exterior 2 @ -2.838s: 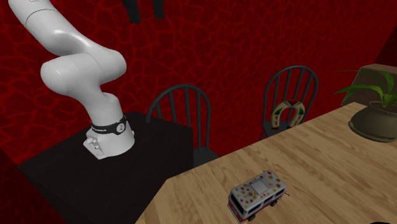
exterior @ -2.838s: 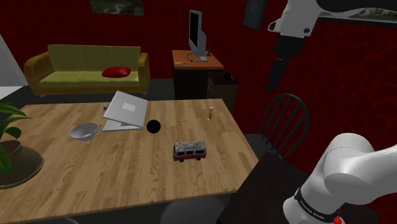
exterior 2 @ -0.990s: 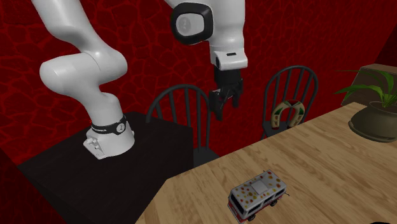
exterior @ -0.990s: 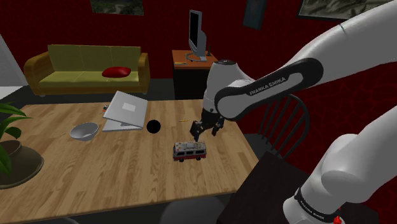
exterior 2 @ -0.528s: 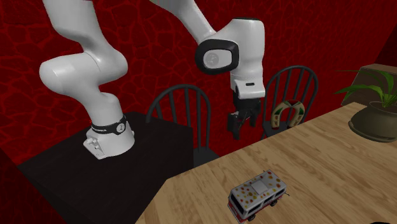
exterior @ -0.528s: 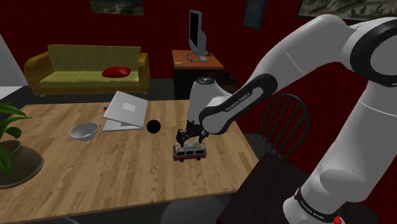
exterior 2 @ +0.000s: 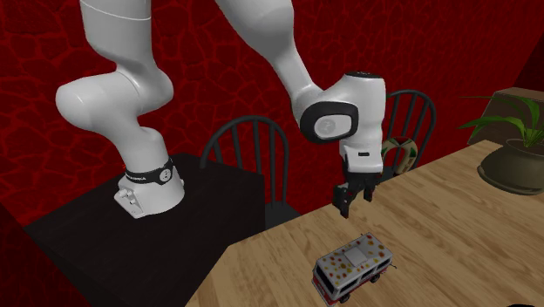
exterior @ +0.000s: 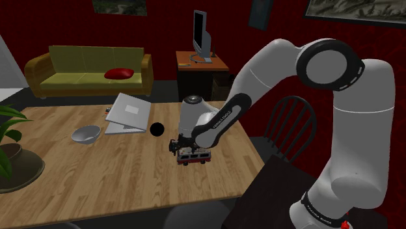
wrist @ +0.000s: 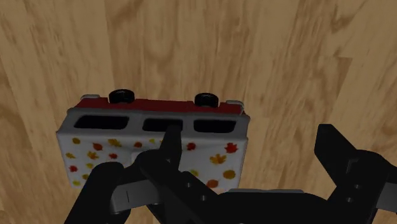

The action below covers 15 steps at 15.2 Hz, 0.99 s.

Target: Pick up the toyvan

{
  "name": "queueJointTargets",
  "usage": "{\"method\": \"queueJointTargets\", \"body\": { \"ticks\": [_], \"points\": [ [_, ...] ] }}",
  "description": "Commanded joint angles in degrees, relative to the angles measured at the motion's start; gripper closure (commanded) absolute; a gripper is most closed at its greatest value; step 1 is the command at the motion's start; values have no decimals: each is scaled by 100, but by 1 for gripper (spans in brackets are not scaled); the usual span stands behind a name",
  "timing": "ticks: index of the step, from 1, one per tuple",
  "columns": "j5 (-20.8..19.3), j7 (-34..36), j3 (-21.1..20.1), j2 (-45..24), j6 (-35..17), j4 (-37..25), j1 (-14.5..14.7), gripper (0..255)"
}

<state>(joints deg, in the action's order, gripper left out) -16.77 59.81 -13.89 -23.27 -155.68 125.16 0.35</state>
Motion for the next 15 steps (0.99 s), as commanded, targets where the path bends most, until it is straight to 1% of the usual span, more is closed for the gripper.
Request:
{"method": "queueJointTargets", "body": {
  "ticks": [1,3,10,12,13,15],
  "points": [
    [-167,261,216,-495,-70,-451,149,0],
    [-232,434,353,-820,-109,-758,271,0],
    [-399,585,553,-1297,-458,-896,425,0],
    [-411,597,570,-1337,-486,-910,438,0],
    [-411,594,571,-1344,-487,-914,437,255],
    [-411,597,571,-1342,-486,-914,439,255]
  ]
}}
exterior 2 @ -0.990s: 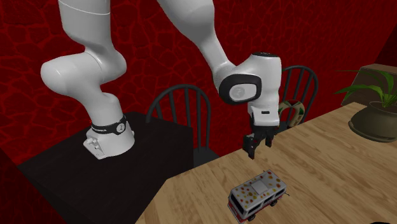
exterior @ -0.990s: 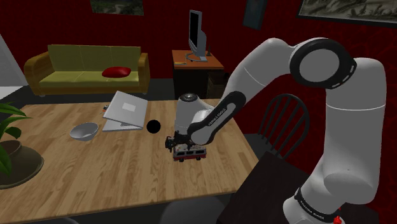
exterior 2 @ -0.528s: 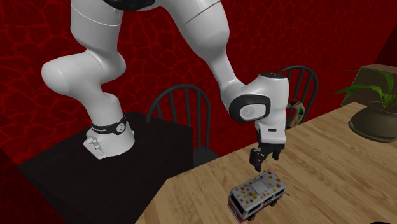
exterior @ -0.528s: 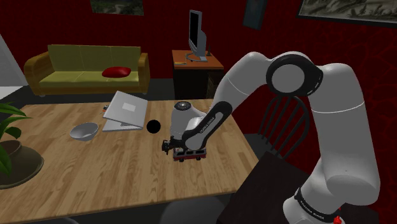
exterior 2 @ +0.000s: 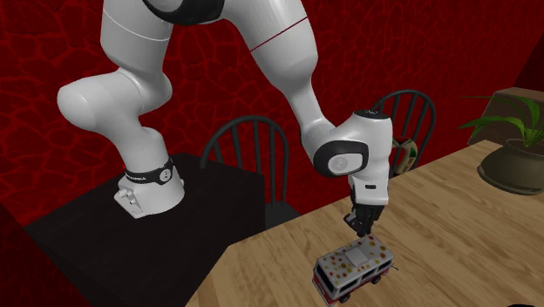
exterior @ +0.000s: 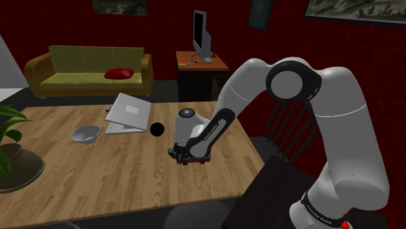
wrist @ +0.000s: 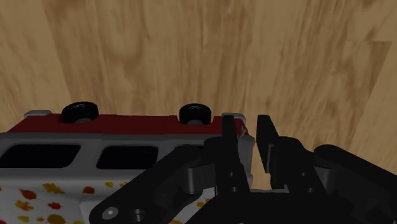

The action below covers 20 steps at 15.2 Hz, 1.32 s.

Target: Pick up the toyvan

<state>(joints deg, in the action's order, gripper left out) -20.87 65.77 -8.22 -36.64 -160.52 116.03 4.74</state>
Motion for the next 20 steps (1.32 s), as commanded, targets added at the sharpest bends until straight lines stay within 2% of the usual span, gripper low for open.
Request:
{"method": "queueJointTargets", "body": {
  "ticks": [1,7,20],
  "points": [
    [-1,0,3,-4,-1,-1,-1,255],
    [-1,1,2,0,-2,3,-1,255],
    [331,-291,-363,870,664,220,-280,255]
  ]
}}
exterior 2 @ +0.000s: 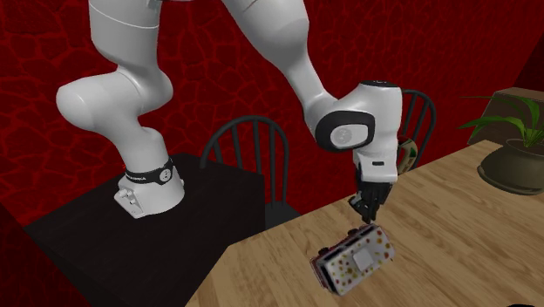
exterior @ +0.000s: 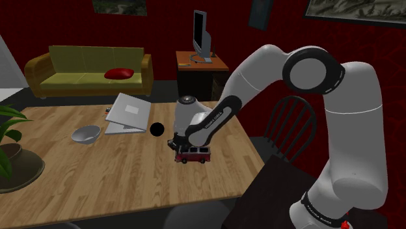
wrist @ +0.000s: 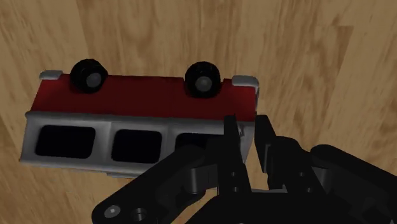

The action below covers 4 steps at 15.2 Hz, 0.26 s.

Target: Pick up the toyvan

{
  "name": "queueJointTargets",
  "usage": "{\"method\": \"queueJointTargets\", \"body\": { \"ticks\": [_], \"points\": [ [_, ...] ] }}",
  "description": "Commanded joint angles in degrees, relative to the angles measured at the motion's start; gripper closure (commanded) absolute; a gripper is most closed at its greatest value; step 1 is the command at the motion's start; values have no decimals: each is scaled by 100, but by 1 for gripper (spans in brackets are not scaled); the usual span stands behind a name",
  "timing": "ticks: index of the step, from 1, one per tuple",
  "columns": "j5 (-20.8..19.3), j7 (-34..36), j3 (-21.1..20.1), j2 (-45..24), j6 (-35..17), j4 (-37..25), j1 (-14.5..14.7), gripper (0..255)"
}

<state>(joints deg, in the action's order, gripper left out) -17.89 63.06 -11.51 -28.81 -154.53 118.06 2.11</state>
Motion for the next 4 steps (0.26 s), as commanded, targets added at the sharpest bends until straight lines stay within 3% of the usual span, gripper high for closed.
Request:
{"method": "queueJointTargets", "body": {
  "ticks": [1,4],
  "points": [
    [64,-45,-60,149,119,25,-37,255],
    [100,-74,-89,221,183,33,-58,255]
  ]
}}
